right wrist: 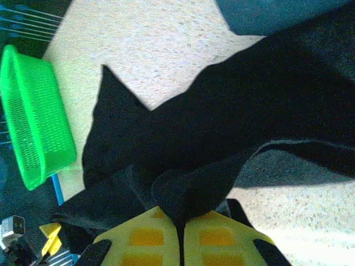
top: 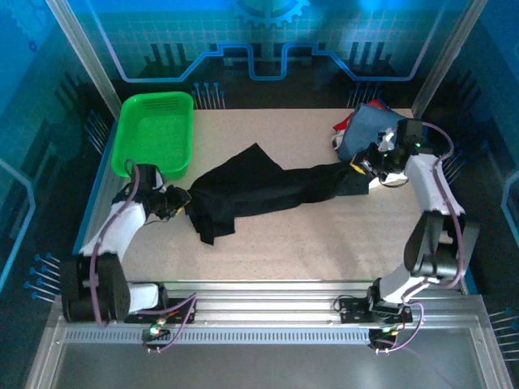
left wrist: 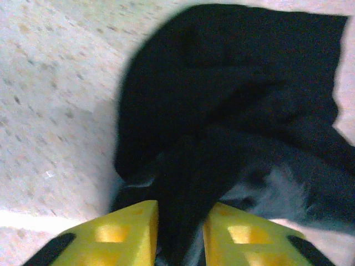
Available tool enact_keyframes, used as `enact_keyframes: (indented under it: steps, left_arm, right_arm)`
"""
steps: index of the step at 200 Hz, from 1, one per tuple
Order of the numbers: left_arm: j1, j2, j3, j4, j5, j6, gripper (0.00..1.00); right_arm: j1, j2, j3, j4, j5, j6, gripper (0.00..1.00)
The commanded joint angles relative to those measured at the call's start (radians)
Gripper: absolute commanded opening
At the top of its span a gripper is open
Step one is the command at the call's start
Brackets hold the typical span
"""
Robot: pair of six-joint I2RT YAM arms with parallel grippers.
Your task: Fold and stack the t-shirts
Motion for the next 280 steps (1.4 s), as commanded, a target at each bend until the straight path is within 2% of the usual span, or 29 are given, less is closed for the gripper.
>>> enact_keyframes:
  steps: [1,14,33,39,48,59,65,69,91,116,136,170,212,265,280]
  left_arm:
    - [0.028,0.109,0.073,0.042,-0.035,0.032,0.42]
    - [0.035,0.111,0.098,0.027,-0.055,0.025,0.52]
    - [0.035,0.023,0.119,-0.024,-0.081,-0.011,0.70]
    - [0.033,-0.016,0.126,-0.053,-0.076,-0.026,0.72]
    - [0.018,-0.076,0.139,-0.106,-0.063,-0.044,0.75]
    - [-0.029,-0.145,0.165,-0.212,-0.096,-0.049,0.77]
    - [-0.064,-0.178,0.181,-0.283,-0.127,-0.050,0.78]
    - [-0.085,-0.197,0.191,-0.331,-0.151,-0.053,0.78]
    - [-0.134,-0.308,0.178,-0.540,-0.221,-0.104,0.79]
    - [-0.185,-0.406,0.104,-0.605,-0.214,-0.171,0.79]
    - [-0.238,-0.413,0.028,-0.550,-0.197,-0.240,0.78]
    - [-0.320,-0.379,-0.073,-0.326,-0.117,-0.370,0.71]
    - [-0.376,-0.268,-0.088,-0.268,-0.144,-0.374,0.62]
    - [-0.390,-0.199,-0.104,-0.216,-0.139,-0.372,0.52]
    - [-0.391,-0.165,-0.113,-0.226,-0.137,-0.362,0.45]
  right_arm:
    - [0.029,0.095,0.050,0.038,-0.022,-0.018,0.17]
    - [0.034,0.128,0.056,0.063,-0.021,-0.012,0.27]
    - [0.035,0.147,0.075,0.069,-0.018,-0.029,0.54]
    - [0.035,0.146,0.086,0.047,-0.010,-0.043,0.63]
    - [0.037,0.132,0.083,0.037,-0.010,-0.060,0.70]
    - [0.036,0.102,0.063,0.032,-0.012,-0.081,0.80]
    - [0.036,0.082,0.051,0.025,-0.007,-0.091,0.95]
    - [0.036,0.066,0.041,0.021,-0.002,-0.096,1.00]
    - [0.036,-0.018,-0.027,0.016,-0.002,-0.119,1.00]
    - [0.033,-0.109,-0.101,-0.010,0.023,-0.135,1.00]
    - [0.030,-0.150,-0.164,0.000,0.014,-0.129,1.00]
    - [0.030,-0.157,-0.200,0.000,-0.003,-0.139,1.00]
    - [0.031,-0.175,-0.222,0.000,-0.006,-0.148,1.00]
    - [0.030,-0.199,-0.255,0.002,0.004,-0.157,1.00]
    - [0.030,-0.199,-0.257,0.003,0.003,-0.153,1.00]
